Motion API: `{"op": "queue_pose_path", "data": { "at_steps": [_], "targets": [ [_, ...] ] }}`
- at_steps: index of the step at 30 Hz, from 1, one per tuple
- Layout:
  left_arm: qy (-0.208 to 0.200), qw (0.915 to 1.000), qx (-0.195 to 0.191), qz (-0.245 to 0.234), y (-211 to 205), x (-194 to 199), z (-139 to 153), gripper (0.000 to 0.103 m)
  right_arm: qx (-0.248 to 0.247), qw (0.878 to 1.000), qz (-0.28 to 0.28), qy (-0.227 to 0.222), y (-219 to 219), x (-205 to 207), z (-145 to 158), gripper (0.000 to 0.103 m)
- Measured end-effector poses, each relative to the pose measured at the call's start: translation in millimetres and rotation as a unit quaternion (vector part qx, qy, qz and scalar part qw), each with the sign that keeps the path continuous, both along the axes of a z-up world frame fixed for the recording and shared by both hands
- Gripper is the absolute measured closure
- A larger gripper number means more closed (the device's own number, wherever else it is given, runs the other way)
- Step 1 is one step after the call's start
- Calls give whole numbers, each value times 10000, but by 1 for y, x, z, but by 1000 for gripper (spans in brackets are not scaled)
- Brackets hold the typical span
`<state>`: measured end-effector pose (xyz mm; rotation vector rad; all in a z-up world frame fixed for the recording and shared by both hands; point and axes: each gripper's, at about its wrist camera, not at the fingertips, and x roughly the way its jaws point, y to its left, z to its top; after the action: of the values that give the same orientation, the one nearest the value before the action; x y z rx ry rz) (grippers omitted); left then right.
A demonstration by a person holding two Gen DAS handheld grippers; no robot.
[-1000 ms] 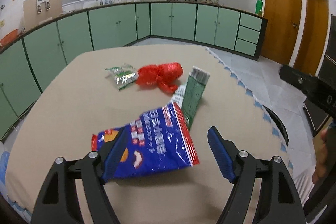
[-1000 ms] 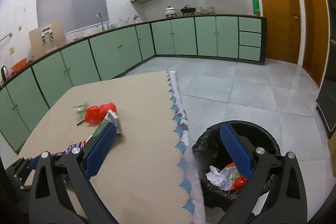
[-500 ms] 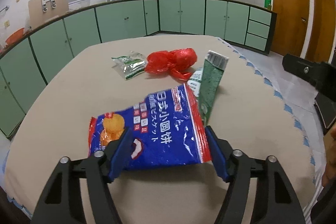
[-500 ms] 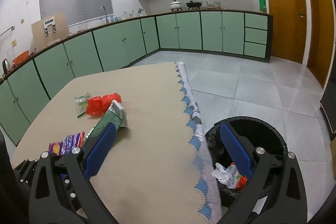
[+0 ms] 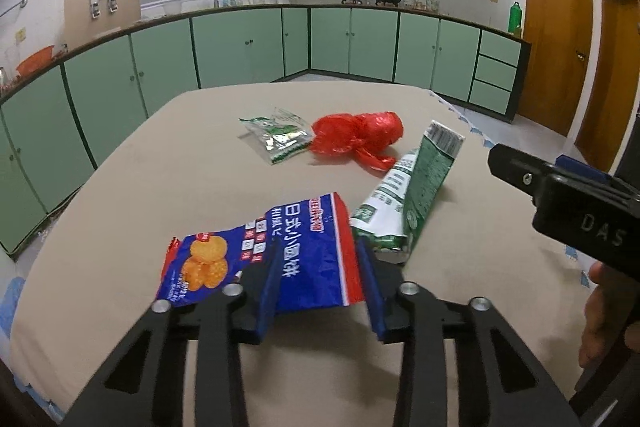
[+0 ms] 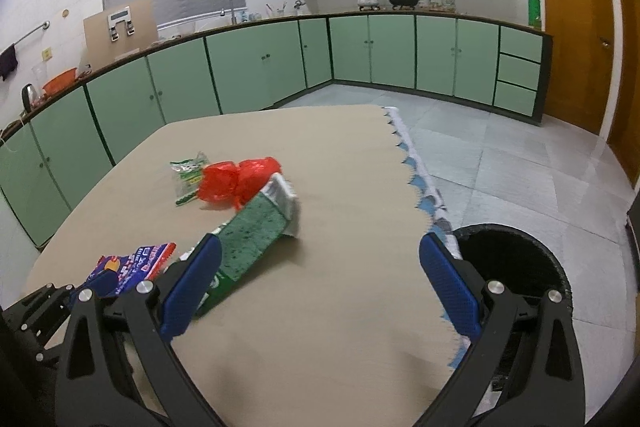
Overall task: Collect trash
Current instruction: 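Grasp the blue snack bag with the left tool while the right tool approaches the green carton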
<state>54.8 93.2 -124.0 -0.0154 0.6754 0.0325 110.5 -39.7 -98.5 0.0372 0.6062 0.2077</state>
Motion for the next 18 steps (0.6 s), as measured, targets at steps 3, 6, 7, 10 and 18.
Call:
{"op": "queue_pose_path", "data": {
  "at_steps": [3, 6, 7, 10, 18],
  "targets": [
    [37, 10000, -17, 89, 12, 1, -2, 80, 32, 9999, 96, 47, 10, 2, 1, 7],
    [100, 9997, -67, 216, 26, 6, -6, 87, -44, 9998, 164, 80, 23, 3, 0, 7],
    [110, 9995, -104, 266, 32, 7, -7, 94, -46, 9998, 191, 96, 28, 4, -1, 7],
    [105, 9990, -201, 394, 47, 9, -8, 103, -42, 9997, 216, 135, 38, 5, 0, 7],
    [25, 9974, -339, 631, 79, 4, -4, 103, -97, 9992, 193, 336, 71, 10, -8, 7]
  ]
}}
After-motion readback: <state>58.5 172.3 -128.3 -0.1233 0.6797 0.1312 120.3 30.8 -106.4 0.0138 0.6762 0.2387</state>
